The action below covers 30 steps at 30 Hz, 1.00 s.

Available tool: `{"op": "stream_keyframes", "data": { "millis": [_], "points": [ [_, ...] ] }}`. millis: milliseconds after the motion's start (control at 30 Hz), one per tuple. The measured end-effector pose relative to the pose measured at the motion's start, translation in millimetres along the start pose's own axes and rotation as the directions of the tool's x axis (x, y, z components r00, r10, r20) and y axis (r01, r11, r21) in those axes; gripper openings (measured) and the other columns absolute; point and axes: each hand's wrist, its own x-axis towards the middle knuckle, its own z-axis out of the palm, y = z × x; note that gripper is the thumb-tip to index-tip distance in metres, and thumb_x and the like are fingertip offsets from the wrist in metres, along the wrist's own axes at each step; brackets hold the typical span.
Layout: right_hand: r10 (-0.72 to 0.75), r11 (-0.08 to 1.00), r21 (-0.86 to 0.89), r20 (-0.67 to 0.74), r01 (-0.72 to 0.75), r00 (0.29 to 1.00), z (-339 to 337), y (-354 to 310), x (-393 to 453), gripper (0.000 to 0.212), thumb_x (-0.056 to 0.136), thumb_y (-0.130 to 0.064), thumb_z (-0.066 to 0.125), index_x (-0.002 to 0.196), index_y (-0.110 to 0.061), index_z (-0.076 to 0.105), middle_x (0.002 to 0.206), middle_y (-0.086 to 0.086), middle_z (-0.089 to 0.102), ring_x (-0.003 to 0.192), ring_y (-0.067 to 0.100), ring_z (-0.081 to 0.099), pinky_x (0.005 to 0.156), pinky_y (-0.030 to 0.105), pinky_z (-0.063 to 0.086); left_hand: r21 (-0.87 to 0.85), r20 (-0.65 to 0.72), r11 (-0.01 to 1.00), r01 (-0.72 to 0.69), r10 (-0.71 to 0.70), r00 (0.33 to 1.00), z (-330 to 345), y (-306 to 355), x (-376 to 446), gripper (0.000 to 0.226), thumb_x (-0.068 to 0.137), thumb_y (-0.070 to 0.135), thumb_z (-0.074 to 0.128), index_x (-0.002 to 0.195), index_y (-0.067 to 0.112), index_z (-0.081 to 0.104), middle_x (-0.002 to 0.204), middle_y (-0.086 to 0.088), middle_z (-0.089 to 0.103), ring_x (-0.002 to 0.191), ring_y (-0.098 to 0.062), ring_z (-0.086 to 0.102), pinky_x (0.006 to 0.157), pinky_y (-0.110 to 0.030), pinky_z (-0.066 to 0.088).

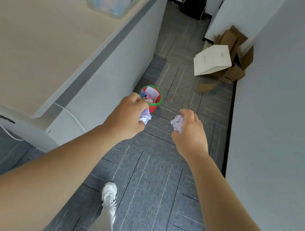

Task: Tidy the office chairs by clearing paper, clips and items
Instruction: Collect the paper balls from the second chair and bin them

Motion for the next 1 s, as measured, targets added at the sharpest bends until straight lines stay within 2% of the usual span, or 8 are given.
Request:
{"op": "stream_keyframes", "data": {
  "millis": [133, 300, 467, 600, 733, 933, 1000],
  "points": [
    [0.053, 0.998, 0.018, -0.008, -0.053, 0.999, -7.9, 3.0, 77.1, 0.045, 0.086, 0.002, 0.049, 0.129, -0.009, 0.043, 0.134, 0.008, 0.047, 0.121, 0.027, 0.043, 0.086, 0.035, 0.044, 0.008, 0.047, 1.000, 0.011, -0.011, 0.999, 2.5, -12.8, 80.4, 0.033, 0.081, 0.002, 0.057, 0.114, -0.001, 0.057, 0.127, -0.022, 0.046, 0.111, -0.036, 0.048, 0.087, -0.037, 0.043],
    [0.061, 0.997, 0.051, -0.010, -0.060, 0.998, -15.9, -0.2, 163.5, 0.044, 0.084, 0.004, 0.049, 0.127, -0.009, 0.046, 0.134, 0.009, 0.041, 0.115, 0.029, 0.049, 0.077, 0.031, 0.044, -0.024, 0.040, 0.998, 0.053, -0.052, 0.998, 1.3, -27.6, 169.7, 0.034, 0.079, 0.000, 0.059, 0.113, -0.002, 0.058, 0.122, -0.022, 0.050, 0.114, -0.033, 0.048, 0.085, -0.035, 0.044],
    [0.056, 0.997, 0.059, 0.009, -0.056, 0.998, -16.9, 6.3, 245.5, 0.042, 0.085, 0.002, 0.050, 0.126, -0.010, 0.048, 0.131, 0.010, 0.044, 0.115, 0.029, 0.049, 0.084, 0.037, 0.049, -0.029, 0.038, 0.995, 0.095, -0.094, 0.995, 12.4, -36.5, 246.3, 0.033, 0.082, 0.005, 0.058, 0.115, -0.001, 0.056, 0.123, -0.021, 0.050, 0.115, -0.030, 0.049, 0.087, -0.034, 0.045],
    [0.033, 0.999, 0.037, 0.067, -0.035, 0.997, -6.6, 27.7, 317.3, 0.039, 0.084, 0.001, 0.052, 0.122, -0.009, 0.052, 0.125, 0.012, 0.049, 0.112, 0.032, 0.052, 0.075, 0.032, 0.044, -0.033, 0.084, 0.986, 0.166, -0.163, 0.983, 39.8, -45.9, 303.3, 0.034, 0.085, 0.010, 0.057, 0.119, 0.003, 0.054, 0.127, -0.018, 0.047, 0.113, -0.029, 0.053, 0.089, -0.031, 0.046],
    [0.006, 1.000, -0.003, 0.172, -0.006, 0.985, -1.6, 49.4, 388.4, 0.044, 0.088, -0.004, 0.054, 0.130, -0.010, 0.044, 0.133, 0.011, 0.043, 0.120, 0.028, 0.046, 0.092, 0.039, 0.046, -0.050, 0.156, 0.956, 0.289, -0.278, 0.948, 78.5, -57.7, 356.4, 0.035, 0.086, 0.009, 0.054, 0.120, 0.002, 0.052, 0.129, -0.017, 0.044, 0.116, -0.032, 0.050, 0.094, -0.034, 0.042],
    [-0.041, 0.999, 0.004, 0.255, 0.042, 0.966, 15.0, 73.3, 473.8, 0.043, 0.087, -0.002, 0.055, 0.129, -0.010, 0.046, 0.133, 0.012, 0.043, 0.120, 0.028, 0.045, 0.092, 0.037, 0.044, -0.097, 0.204, 0.893, 0.440, -0.415, 0.887, 122.1, -69.7, 429.6, 0.038, 0.087, 0.010, 0.057, 0.124, 0.001, 0.049, 0.135, -0.018, 0.039, 0.118, -0.033, 0.048, 0.100, -0.032, 0.037],
    [-0.063, 0.998, 0.001, 0.288, 0.065, 0.956, 25.2, 79.6, 492.6, 0.043, 0.087, -0.001, 0.055, 0.128, -0.009, 0.046, 0.133, 0.012, 0.043, 0.121, 0.027, 0.045, 0.093, 0.035, 0.043, -0.129, 0.216, 0.871, 0.474, -0.442, 0.871, 132.3, -77.1, 450.7, 0.045, 0.087, 0.010, 0.059, 0.129, 0.002, 0.044, 0.142, -0.020, 0.031, 0.126, -0.036, 0.043, 0.104, -0.032, 0.034]
  ]
}}
